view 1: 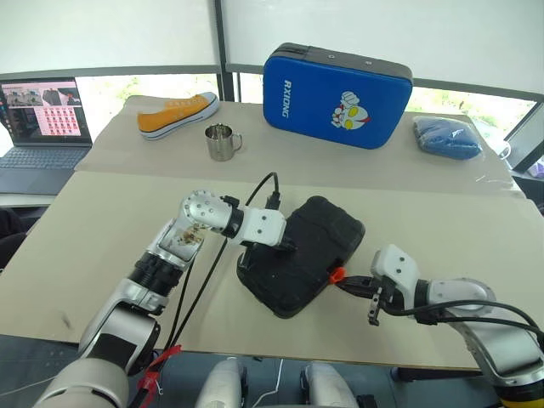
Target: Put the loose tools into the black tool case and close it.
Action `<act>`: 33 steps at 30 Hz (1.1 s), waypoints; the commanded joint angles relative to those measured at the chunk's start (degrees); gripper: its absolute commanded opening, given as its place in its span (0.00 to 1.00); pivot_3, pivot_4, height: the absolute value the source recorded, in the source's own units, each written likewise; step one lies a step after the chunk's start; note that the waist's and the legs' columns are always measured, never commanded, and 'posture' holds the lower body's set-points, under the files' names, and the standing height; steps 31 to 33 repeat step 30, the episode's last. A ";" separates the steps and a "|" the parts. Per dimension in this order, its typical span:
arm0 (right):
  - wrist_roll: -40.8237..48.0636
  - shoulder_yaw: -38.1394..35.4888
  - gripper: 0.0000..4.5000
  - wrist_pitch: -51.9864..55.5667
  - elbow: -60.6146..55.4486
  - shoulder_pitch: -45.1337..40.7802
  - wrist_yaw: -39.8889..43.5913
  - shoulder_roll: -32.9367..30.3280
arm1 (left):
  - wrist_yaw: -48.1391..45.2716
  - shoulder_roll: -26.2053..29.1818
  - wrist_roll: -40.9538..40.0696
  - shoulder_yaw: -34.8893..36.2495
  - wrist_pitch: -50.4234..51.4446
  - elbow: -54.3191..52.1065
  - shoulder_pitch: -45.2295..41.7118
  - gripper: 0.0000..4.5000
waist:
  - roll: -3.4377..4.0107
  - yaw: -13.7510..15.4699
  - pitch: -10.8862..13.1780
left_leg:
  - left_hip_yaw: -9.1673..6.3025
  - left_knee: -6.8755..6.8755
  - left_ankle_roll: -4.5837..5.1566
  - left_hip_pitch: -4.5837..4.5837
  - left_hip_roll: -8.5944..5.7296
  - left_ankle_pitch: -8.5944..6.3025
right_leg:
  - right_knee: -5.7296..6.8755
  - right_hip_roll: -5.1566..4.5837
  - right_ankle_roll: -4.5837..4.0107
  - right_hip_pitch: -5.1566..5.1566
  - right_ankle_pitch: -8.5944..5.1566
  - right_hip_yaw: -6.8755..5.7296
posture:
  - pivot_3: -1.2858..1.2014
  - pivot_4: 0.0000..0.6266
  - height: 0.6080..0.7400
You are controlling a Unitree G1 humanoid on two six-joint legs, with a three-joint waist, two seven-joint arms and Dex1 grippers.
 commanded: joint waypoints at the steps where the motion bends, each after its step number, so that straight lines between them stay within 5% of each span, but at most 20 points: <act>1: 2.61 -1.56 0.00 -0.33 -4.35 -2.93 -0.86 0.83 | 0.67 -1.43 2.26 -3.45 -0.23 1.89 1.92 0.01 | 0.00 -0.03 -0.01 | 0.00 0.00 0.00 0.03 0.02 0.00 | 0.00 0.02 0.00 0.02 0.00 0.00 | 0.52 0.24 0.99; 6: 0.80 0.00 0.00 -2.05 -3.04 -2.39 -0.82 0.54 | 1.23 -1.65 2.27 -2.78 0.50 2.13 1.87 0.01 | 0.17 0.41 -0.11 | -0.01 -0.01 0.00 0.01 -0.03 0.00 | -0.03 -0.03 0.03 0.03 -0.02 0.00 | 0.52 0.24 0.99; 12: 6.93 -10.51 0.00 -0.74 -3.65 1.42 3.24 -3.82 | -0.69 0.20 -4.67 2.84 12.33 -1.56 2.82 0.01 | 0.17 0.37 -0.11 | 0.01 -0.01 0.11 -0.16 -0.11 -0.05 | -0.16 -0.15 0.14 -0.04 0.00 -0.01 | 0.52 0.24 0.99; 15: 13.82 -20.70 0.19 0.12 -3.02 5.95 11.09 -8.42 | -3.86 6.35 -11.65 9.50 22.20 -4.61 3.90 0.17 | 0.11 -0.12 -0.04 | -0.01 0.00 0.13 -0.37 -0.04 -0.06 | -0.14 -0.07 0.14 -0.23 0.00 -0.02 | 0.52 0.24 0.99; 24: 25.85 -43.65 0.87 8.18 6.30 15.60 30.53 -19.51 | -15.32 33.02 -25.57 25.95 41.38 -4.62 7.21 0.91 | -0.03 -1.60 0.49 | -0.03 -0.22 0.13 -0.63 0.18 -0.06 | 0.02 0.18 -0.13 -0.83 0.05 0.01 | 0.52 0.24 0.99; 26: 28.46 -46.33 0.99 10.98 7.93 15.94 32.59 -21.00 | -15.39 36.43 -27.10 28.00 44.36 -4.88 8.26 1.00 | -0.03 -1.41 0.51 | 0.02 -0.23 0.13 -0.75 0.14 -0.06 | -0.04 0.07 -0.10 -0.93 0.03 0.01 | 0.52 0.24 0.99; 33: 29.34 -45.67 0.99 10.94 7.75 14.38 31.17 -20.79 | -13.38 37.32 -28.55 30.65 44.31 -7.04 11.25 1.00 | -0.03 -0.82 0.51 | 0.05 -0.23 0.13 -0.74 0.05 -0.06 | -0.05 -0.13 0.00 -0.87 -0.02 -0.03 | 0.52 0.24 0.99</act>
